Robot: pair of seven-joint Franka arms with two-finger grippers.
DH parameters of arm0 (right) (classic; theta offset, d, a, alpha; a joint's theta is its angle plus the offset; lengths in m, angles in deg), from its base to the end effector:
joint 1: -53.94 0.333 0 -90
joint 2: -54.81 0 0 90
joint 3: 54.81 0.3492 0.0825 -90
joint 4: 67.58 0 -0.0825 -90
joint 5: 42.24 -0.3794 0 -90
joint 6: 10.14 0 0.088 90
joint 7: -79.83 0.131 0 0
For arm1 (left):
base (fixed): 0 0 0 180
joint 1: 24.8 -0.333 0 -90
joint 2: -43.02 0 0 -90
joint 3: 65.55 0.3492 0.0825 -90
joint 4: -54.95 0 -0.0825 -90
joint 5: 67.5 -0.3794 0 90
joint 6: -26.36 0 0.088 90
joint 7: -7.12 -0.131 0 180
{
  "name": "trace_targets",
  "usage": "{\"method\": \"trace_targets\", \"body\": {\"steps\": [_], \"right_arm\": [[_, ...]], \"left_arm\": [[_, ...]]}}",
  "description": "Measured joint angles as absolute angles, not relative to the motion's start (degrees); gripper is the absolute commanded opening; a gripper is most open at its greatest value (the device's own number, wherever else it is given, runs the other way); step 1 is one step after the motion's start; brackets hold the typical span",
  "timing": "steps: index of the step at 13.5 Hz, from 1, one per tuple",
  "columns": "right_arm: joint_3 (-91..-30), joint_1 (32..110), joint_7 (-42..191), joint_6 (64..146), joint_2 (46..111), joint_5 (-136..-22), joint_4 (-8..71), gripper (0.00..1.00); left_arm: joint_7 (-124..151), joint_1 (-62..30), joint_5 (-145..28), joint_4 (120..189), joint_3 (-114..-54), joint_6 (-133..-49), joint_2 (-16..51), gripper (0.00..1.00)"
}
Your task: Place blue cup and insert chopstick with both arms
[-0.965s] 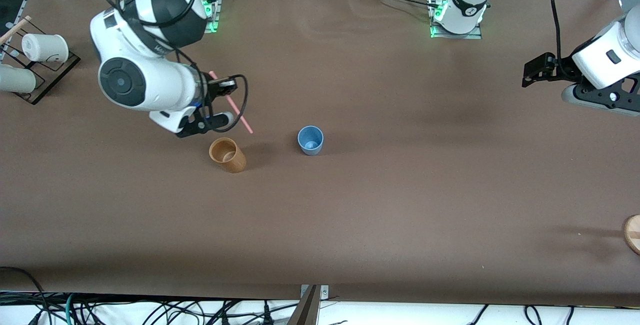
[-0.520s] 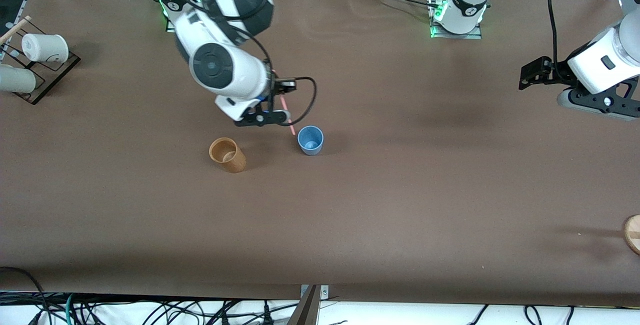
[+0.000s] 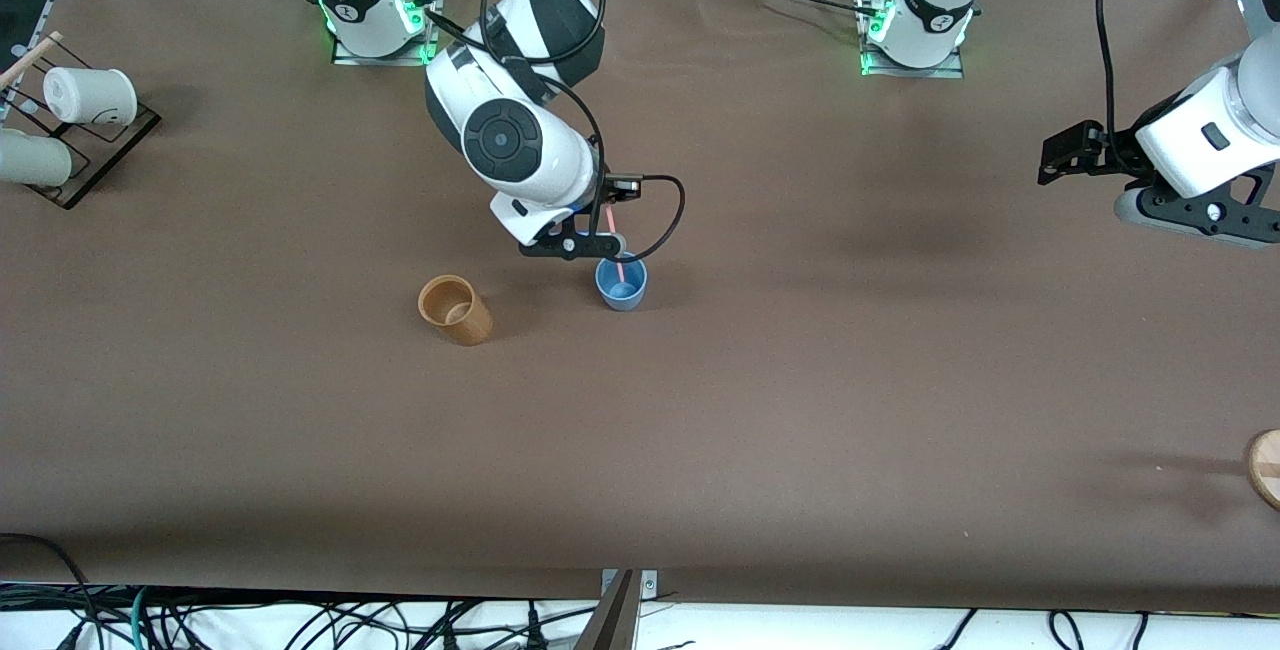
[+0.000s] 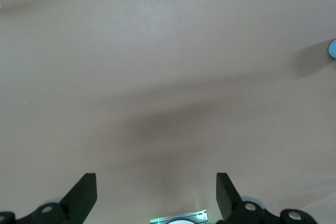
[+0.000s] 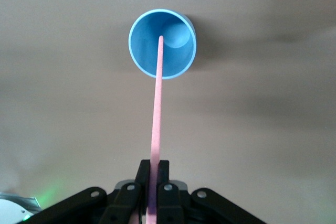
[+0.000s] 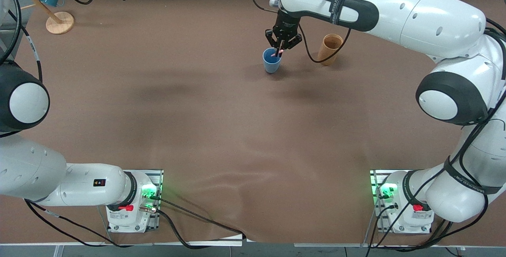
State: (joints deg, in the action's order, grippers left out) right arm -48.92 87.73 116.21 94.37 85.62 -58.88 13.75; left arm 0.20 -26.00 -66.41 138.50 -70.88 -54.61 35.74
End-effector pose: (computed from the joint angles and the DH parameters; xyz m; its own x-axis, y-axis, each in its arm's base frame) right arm 0.5309 0.4625 0.3898 0.9529 -0.0170 -0.3029 -0.0711 -0.9831 -0.1687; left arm 0.5693 -0.0402 0.6021 0.9668 -0.1948 -0.1657 -0.1888 -0.9807 0.0511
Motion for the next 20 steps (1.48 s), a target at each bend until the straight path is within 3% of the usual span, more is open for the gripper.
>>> {"method": "trace_targets", "body": {"steps": [3,11,14,20], "right_arm": [[-49.0,87.7,116.2,98.7,86.8,-58.9,13.5,0.99],[-50.9,87.6,116.2,98.2,85.3,-58.3,10.2,0.99],[-52.3,87.4,116.2,98.1,84.4,-50.3,9.7,1.00],[-66.3,86.5,96.8,85.7,77.9,-44.2,9.5,1.00]], "left_arm": [[0.2,-26.0,-66.4,138.5,-70.9,-54.6,35.7,1.00],[0.2,-26.0,-66.4,138.5,-70.9,-54.6,35.7,1.00],[0.2,-26.0,-66.4,138.5,-70.9,-54.6,35.7,1.00],[0.2,-26.0,-66.4,138.5,-70.9,-54.6,35.7,1.00]]}}
